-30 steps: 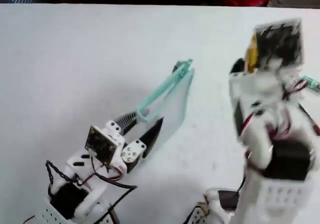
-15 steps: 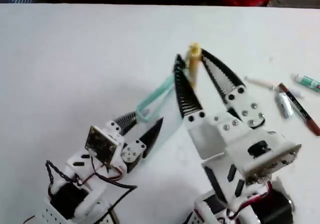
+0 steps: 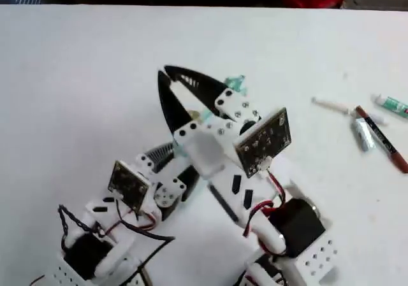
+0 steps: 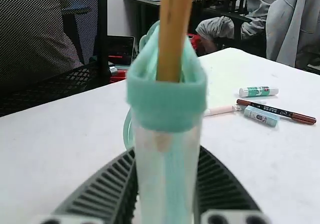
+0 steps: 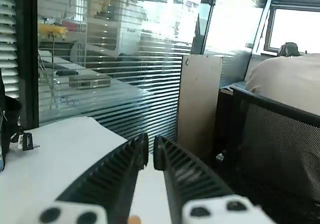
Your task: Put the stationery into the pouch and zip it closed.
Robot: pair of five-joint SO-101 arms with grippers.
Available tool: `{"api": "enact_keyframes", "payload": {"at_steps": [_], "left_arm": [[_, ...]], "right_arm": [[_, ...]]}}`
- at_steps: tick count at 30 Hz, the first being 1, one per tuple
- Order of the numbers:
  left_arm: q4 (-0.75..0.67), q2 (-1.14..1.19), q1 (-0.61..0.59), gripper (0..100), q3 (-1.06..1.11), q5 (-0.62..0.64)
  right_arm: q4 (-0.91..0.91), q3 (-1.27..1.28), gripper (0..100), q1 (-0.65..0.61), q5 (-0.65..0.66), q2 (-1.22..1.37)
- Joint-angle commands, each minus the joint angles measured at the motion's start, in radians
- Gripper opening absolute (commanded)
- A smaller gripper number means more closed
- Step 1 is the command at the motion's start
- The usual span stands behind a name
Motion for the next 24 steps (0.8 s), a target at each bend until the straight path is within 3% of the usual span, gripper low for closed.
{"api": "enact_keyframes", "payload": {"at_steps": [1, 10, 14, 24], "left_arm": [[-0.009, 0.005, -0.01, 13, -0.005, 0.015], [-0.011, 0.004, -0.01, 13, -0.005, 0.015], [-0.011, 0.004, -0.01, 13, -0.002, 0.011], [-0.011, 0.004, -0.008, 13, 0.002, 0.011]], "right_arm": [[0.054, 0.031, 1.9, -0.013, -0.006, -0.104], [0.11, 0.052, 2.5, 0.048, 0.037, -0.15], [0.194, 0.002, 2.5, 0.133, 0.037, -0.15], [0.352, -0.055, 2.5, 0.809, 0.037, 0.012]]}}
